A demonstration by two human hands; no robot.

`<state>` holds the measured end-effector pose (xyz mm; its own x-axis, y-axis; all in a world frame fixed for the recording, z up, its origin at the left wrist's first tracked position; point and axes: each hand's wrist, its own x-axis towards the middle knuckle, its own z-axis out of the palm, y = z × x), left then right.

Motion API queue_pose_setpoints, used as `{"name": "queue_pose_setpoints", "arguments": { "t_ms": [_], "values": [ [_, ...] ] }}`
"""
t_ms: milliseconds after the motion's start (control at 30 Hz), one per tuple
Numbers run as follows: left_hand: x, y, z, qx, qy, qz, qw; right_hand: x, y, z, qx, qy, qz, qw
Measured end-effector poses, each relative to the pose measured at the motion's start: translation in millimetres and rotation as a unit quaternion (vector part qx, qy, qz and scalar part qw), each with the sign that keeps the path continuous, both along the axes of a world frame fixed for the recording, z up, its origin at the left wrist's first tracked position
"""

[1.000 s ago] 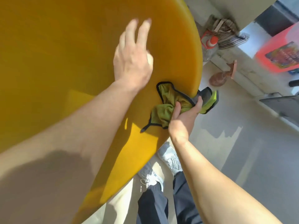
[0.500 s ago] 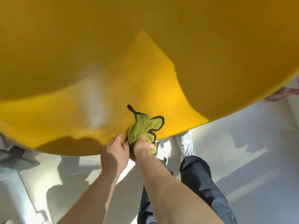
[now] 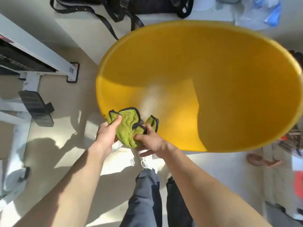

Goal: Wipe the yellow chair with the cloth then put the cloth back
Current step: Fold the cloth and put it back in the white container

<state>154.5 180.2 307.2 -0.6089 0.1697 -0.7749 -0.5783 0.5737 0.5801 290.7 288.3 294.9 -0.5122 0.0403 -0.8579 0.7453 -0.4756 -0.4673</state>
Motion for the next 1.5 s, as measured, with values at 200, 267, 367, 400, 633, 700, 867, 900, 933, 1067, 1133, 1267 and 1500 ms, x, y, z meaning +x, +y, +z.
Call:
{"name": "queue_pose_setpoints", "arguments": {
  "t_ms": [200, 267, 367, 400, 633, 700, 867, 900, 933, 1067, 1133, 1267, 1500],
  "values": [
    [31.4, -16.8, 99.0, -0.084, 0.233, -0.128, 0.960, 8.5, 12.0, 92.1, 0.288, -0.093, 0.265, 0.916],
    [38.7, -25.4, 130.3, -0.039, 0.249, -0.163, 0.954, 2.8, 8.3, 118.2, 0.390, -0.103, 0.294, 0.867],
    [34.9, -52.3, 158.9, 0.033, 0.205, -0.195, 0.959, -13.2, 2.0, 161.0, 0.333, 0.039, 0.125, 0.934],
    [28.8, -63.3, 168.2, 0.054, 0.189, -0.200, 0.960, -21.2, -2.9, 175.5, 0.263, 0.088, 0.062, 0.959],
    [-49.1, -172.5, 239.3, 0.117, 0.235, -0.057, 0.963, -86.9, -78.1, 250.5, 0.181, 0.206, 0.047, 0.961],
    [-74.4, -214.5, 260.3, 0.081, 0.273, 0.004, 0.959, -108.4, -98.9, 277.7, 0.174, 0.214, -0.012, 0.961],
    [-130.5, -309.2, 283.0, 0.020, 0.256, 0.172, 0.951, -155.3, -114.9, 325.3, 0.224, 0.166, -0.231, 0.932],
    [-138.3, -322.5, 287.8, 0.011, 0.253, 0.195, 0.947, -161.7, -115.4, 333.1, 0.247, 0.162, -0.242, 0.924],
    [-145.6, -333.6, 292.0, -0.003, 0.257, 0.208, 0.944, -168.1, -115.1, 338.0, 0.270, 0.163, -0.249, 0.916],
    [-170.5, -354.7, 287.9, -0.071, 0.260, 0.183, 0.946, -194.5, -125.9, 355.0, 0.319, 0.162, -0.201, 0.912],
    [-177.7, -350.5, 278.2, -0.182, 0.182, 0.072, 0.964, -210.5, -138.8, 361.2, 0.291, 0.170, -0.166, 0.927],
    [-184.2, -303.1, 278.9, -0.151, 0.224, -0.083, 0.959, -250.7, -169.5, 374.2, 0.164, 0.198, -0.068, 0.964],
    [-216.8, -223.3, 334.2, 0.209, 0.223, -0.117, 0.945, -317.6, -177.3, 400.4, 0.057, 0.289, 0.019, 0.956]
  ]
}}
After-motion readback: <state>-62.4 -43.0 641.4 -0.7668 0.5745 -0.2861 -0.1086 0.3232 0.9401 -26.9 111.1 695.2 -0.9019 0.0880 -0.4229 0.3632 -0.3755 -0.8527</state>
